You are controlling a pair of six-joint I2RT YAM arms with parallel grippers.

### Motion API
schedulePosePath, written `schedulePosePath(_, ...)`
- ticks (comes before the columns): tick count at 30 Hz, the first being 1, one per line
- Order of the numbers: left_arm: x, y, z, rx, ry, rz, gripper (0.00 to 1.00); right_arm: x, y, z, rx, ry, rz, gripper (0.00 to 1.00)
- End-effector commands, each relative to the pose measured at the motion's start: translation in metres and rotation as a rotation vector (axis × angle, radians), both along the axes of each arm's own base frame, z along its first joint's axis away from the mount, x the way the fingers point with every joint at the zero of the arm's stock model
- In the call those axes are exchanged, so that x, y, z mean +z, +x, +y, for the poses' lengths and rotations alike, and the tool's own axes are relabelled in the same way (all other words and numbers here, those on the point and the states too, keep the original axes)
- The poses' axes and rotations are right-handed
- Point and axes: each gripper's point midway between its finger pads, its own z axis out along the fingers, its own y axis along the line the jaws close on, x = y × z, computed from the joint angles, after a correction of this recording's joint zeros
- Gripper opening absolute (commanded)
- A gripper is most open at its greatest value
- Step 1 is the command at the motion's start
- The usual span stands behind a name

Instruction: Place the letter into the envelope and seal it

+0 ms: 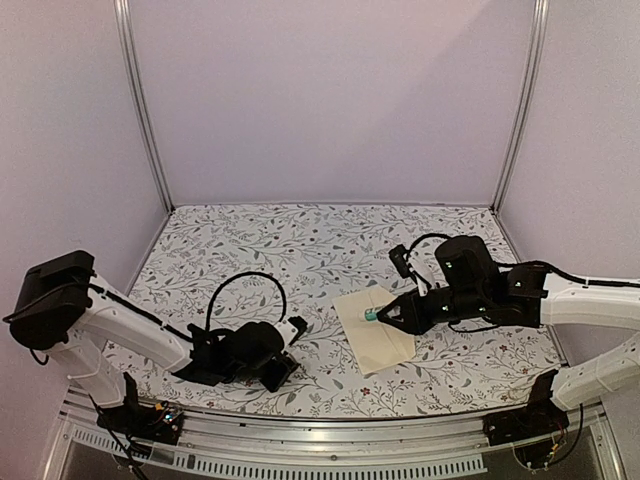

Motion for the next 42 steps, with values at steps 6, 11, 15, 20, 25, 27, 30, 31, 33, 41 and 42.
schedulePosePath(6,0.002,0.008,-0.006,-0.010,-0.003,-0.022,0.34,0.004,0.002,0.001,0.004,0.020,-0.020,0.00)
schedulePosePath(11,0.001,0.010,-0.006,-0.010,-0.001,-0.027,0.33,0.003,0.002,0.001,0.006,0.018,-0.018,0.00)
schedulePosePath(15,0.000,0.011,-0.008,-0.013,0.004,-0.028,0.31,0.002,0.002,0.002,0.011,0.017,-0.015,0.00)
schedulePosePath(20,0.000,0.010,-0.010,-0.024,0.009,-0.015,0.22,0.002,0.002,0.002,0.010,0.015,-0.016,0.00)
schedulePosePath(25,0.003,0.008,-0.011,-0.037,0.006,-0.007,0.14,0.001,0.002,0.002,0.012,0.012,-0.017,0.00)
schedulePosePath(27,0.006,0.007,-0.012,-0.048,-0.006,-0.011,0.12,0.001,0.002,0.002,0.010,0.010,-0.019,0.00)
schedulePosePath(30,0.019,0.003,-0.022,-0.105,-0.059,-0.034,0.11,0.002,0.002,0.001,0.015,0.012,-0.023,0.00)
schedulePosePath(31,0.026,0.001,-0.026,-0.132,-0.085,-0.047,0.11,0.004,0.000,0.002,0.021,0.018,-0.021,0.00)
schedulePosePath(33,0.041,-0.005,-0.037,-0.212,-0.146,-0.070,0.11,0.009,-0.006,0.005,0.061,0.043,-0.019,0.00)
schedulePosePath(41,0.118,-0.042,-0.065,-0.597,-0.401,-0.240,0.11,0.046,-0.055,0.022,0.341,0.245,-0.007,0.00)
schedulePosePath(42,0.123,-0.044,-0.066,-0.637,-0.421,-0.256,0.11,0.050,-0.059,0.023,0.367,0.264,-0.010,0.00)
